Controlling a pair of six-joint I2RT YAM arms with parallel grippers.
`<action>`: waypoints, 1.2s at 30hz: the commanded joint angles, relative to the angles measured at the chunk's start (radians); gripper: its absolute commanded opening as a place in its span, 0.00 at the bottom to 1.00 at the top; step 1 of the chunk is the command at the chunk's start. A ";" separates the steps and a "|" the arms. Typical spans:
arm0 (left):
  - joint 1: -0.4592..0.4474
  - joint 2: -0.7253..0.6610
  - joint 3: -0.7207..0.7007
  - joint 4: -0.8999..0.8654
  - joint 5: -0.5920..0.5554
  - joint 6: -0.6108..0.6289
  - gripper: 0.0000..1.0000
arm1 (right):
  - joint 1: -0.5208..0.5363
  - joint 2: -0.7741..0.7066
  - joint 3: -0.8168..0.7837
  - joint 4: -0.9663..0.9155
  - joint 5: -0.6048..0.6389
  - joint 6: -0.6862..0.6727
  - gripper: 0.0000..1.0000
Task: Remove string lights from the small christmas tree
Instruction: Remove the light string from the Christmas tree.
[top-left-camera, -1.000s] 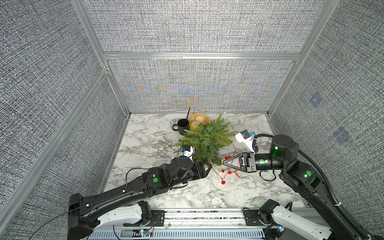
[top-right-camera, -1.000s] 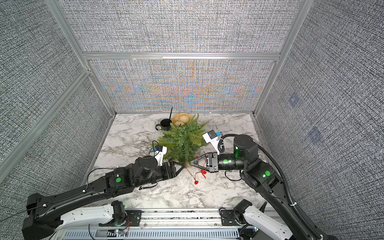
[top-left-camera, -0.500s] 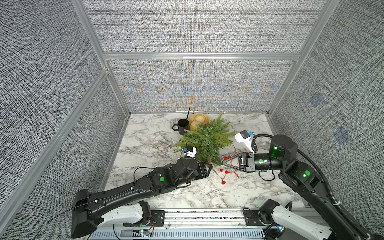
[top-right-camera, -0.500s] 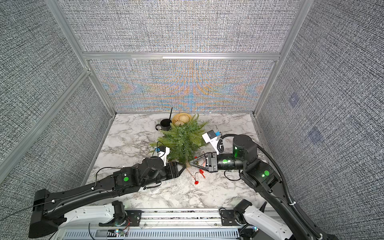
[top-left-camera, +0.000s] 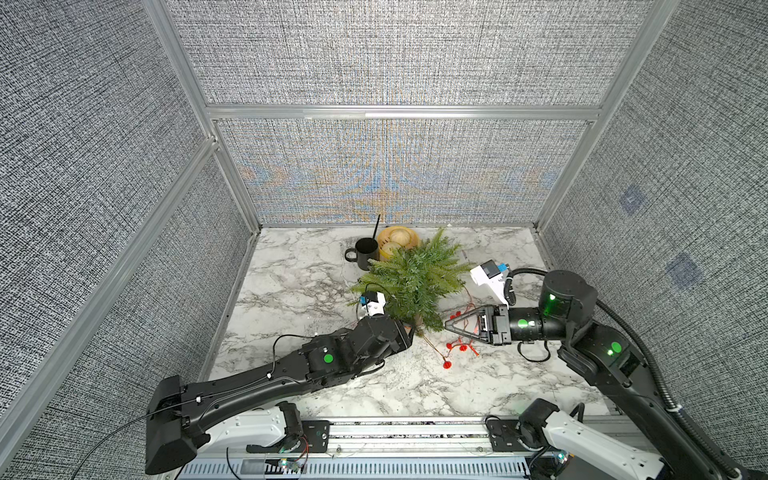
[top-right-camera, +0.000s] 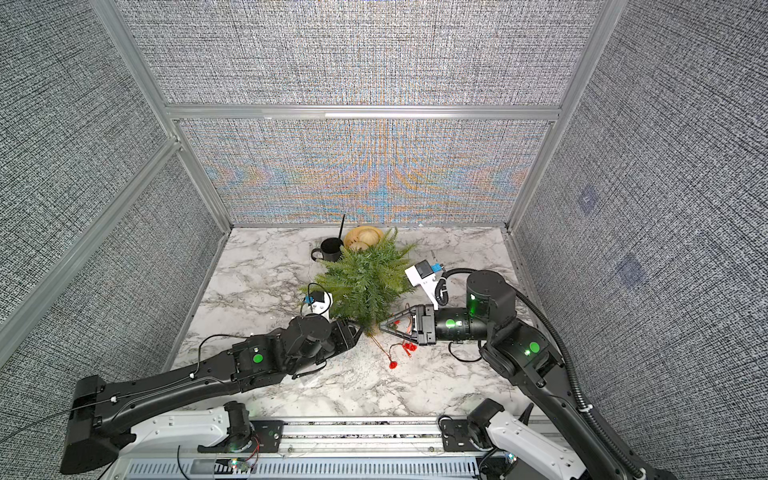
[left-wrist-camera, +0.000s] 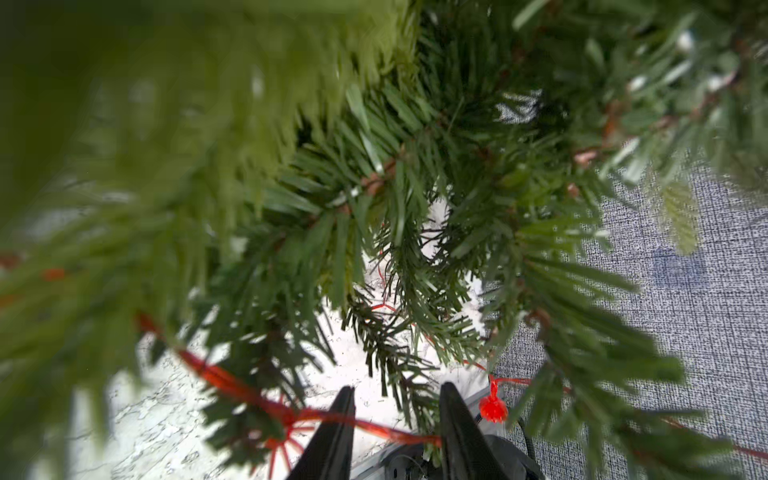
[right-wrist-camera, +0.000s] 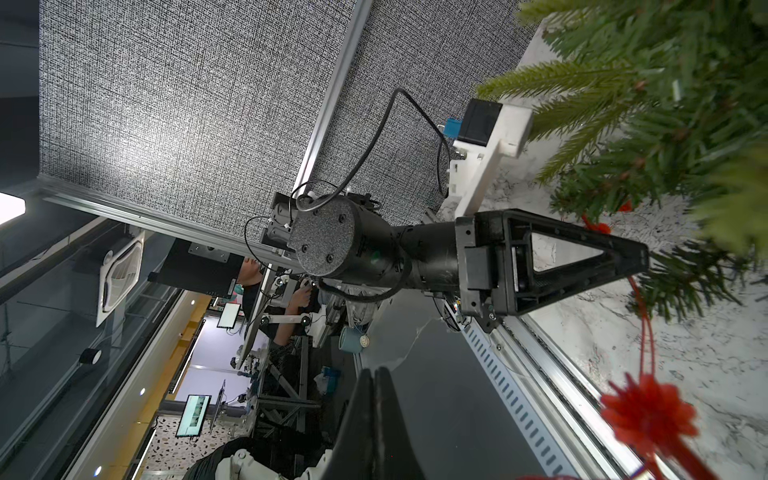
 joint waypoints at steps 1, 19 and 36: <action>0.000 0.004 0.011 0.047 -0.051 -0.006 0.33 | 0.002 0.003 -0.004 0.034 -0.008 -0.003 0.00; -0.001 0.019 0.017 0.046 -0.082 -0.025 0.07 | 0.005 -0.002 -0.021 0.047 -0.004 -0.004 0.00; -0.005 -0.097 0.036 -0.033 -0.074 0.097 0.00 | 0.005 0.017 -0.058 -0.033 0.105 -0.073 0.00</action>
